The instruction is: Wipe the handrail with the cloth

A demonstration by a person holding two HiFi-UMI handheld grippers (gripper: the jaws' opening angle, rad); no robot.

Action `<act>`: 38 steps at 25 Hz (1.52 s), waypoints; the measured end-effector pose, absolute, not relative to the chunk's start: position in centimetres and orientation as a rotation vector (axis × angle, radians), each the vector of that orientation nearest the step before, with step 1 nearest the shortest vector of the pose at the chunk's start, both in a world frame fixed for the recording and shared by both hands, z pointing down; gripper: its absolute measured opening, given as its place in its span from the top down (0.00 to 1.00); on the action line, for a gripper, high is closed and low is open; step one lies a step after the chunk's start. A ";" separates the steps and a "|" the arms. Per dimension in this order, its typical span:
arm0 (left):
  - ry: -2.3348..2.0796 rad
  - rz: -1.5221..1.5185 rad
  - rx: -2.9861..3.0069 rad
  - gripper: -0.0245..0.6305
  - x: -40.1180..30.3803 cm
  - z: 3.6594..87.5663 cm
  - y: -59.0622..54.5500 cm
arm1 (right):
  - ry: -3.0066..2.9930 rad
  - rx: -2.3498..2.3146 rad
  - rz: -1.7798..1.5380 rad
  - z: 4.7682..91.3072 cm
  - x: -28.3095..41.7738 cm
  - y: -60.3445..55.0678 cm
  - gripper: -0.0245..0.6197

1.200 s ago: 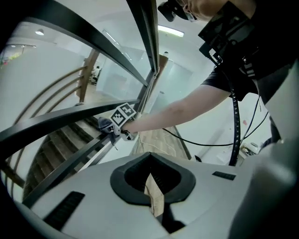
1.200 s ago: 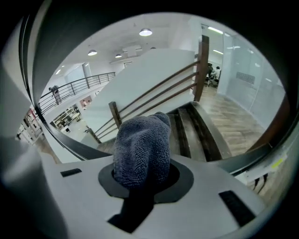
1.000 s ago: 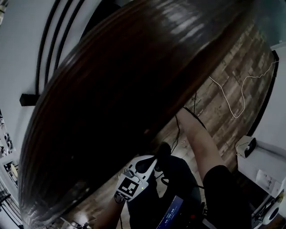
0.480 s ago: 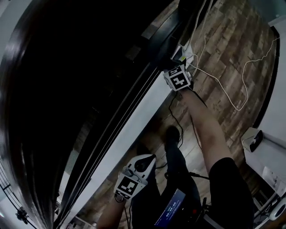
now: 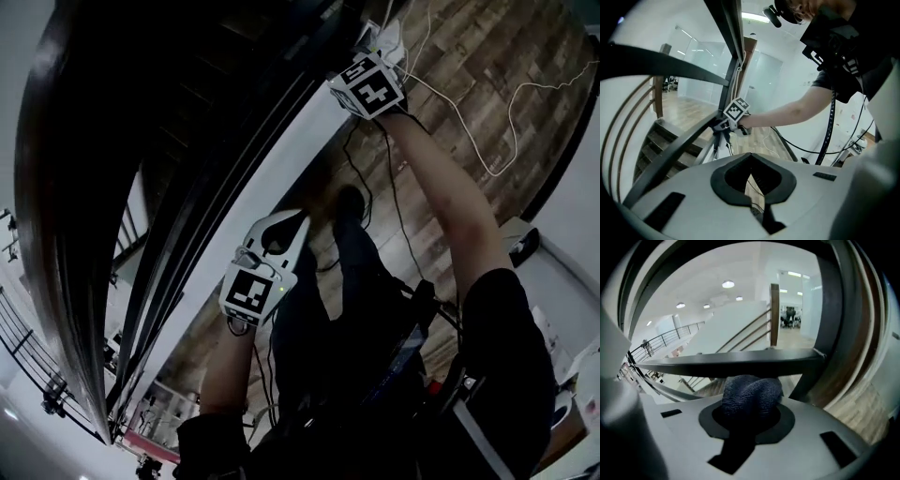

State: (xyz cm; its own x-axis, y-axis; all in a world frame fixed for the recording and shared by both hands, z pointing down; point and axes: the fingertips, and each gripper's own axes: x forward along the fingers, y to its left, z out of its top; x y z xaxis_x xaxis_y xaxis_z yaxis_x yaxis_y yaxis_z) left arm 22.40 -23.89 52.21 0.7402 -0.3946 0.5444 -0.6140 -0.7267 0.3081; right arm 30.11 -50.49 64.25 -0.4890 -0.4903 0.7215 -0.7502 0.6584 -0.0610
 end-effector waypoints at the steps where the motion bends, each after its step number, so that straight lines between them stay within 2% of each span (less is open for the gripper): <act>1: -0.790 0.611 2.466 0.95 22.3 51.7 -23.9 | -2.170 0.890 0.498 63.5 29.7 -48.3 0.86; 7: -0.823 0.592 2.435 0.95 20.7 47.9 -18.8 | -2.177 0.523 0.644 58.9 26.8 -32.2 0.86; 12: -0.922 0.470 2.463 0.95 17.7 41.8 -15.0 | -2.335 0.308 0.661 48.8 21.1 -23.6 0.86; 15: -1.050 0.311 2.522 0.95 15.5 34.9 -13.5 | -2.511 0.144 0.609 40.3 16.1 -19.5 0.86; 19: -1.292 0.206 2.586 0.95 9.4 25.2 -11.0 | -2.707 0.042 0.514 30.1 10.3 -16.2 0.86; 25: -1.602 0.150 2.608 0.95 1.1 17.3 -5.2 | -2.761 -0.007 0.327 24.1 6.3 -11.5 0.86; 32: -1.675 0.150 2.602 0.95 1.5 15.2 -1.7 | -2.902 -0.091 0.284 19.1 5.1 -7.1 0.86; 38: -1.709 0.195 2.565 0.95 5.3 14.1 -0.7 | -3.005 -0.152 0.321 16.0 8.9 -5.5 0.86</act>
